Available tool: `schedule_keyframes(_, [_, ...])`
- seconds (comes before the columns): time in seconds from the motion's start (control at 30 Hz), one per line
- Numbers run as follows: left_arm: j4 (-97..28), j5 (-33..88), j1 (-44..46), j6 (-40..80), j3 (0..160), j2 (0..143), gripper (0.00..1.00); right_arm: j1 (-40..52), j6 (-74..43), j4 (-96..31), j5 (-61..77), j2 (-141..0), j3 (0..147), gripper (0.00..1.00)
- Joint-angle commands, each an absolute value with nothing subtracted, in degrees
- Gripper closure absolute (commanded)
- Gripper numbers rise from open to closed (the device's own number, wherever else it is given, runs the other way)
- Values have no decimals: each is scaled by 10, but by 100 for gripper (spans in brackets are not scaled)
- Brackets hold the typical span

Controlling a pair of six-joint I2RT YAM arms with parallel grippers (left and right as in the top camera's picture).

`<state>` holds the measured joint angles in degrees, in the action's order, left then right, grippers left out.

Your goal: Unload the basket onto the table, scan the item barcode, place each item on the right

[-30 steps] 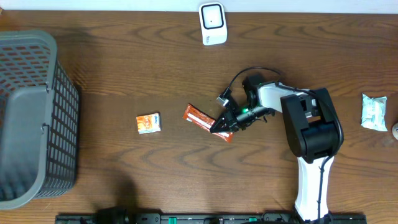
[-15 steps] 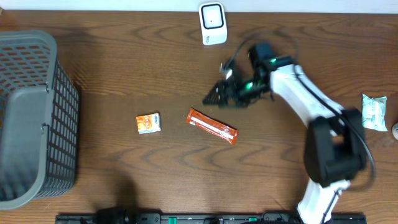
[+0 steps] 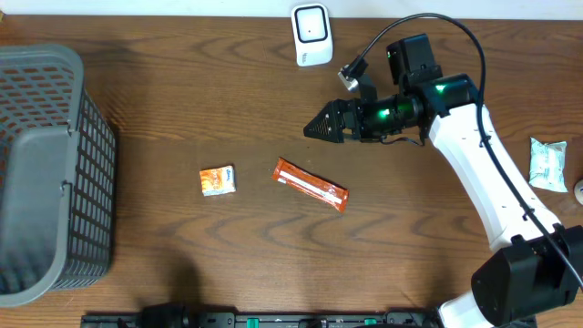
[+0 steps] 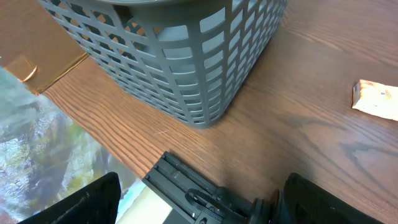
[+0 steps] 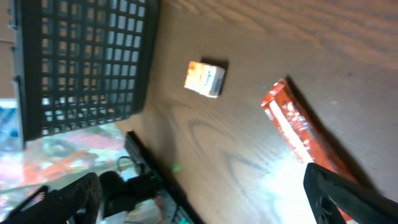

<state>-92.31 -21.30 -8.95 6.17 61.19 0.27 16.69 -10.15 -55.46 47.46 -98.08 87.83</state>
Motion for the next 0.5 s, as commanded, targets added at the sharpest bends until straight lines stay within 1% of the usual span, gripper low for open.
schedule_keyframes(0.0, [-968, -218, -91, 61, 612, 3, 16, 160, -54, -549, 433, -982, 876, 1])
schedule_keyframes(0.1, [-968, -218, -91, 61, 612, 3, 16, 158, -29, -542, 388, -982, 876, 1])
schedule_keyframes(0.2, [-968, -218, -91, 61, 612, 3, 16, 163, 21, -519, 337, -989, 876, 1])
schedule_keyframes(0.37, [-968, -218, -91, 61, 612, 3, 16, 187, 142, -523, 318, -1028, 876, 1])
schedule_keyframes(0.47, [-968, -218, -91, 61, 612, 3, 16, 215, 226, -535, 316, -1084, 876, 1])
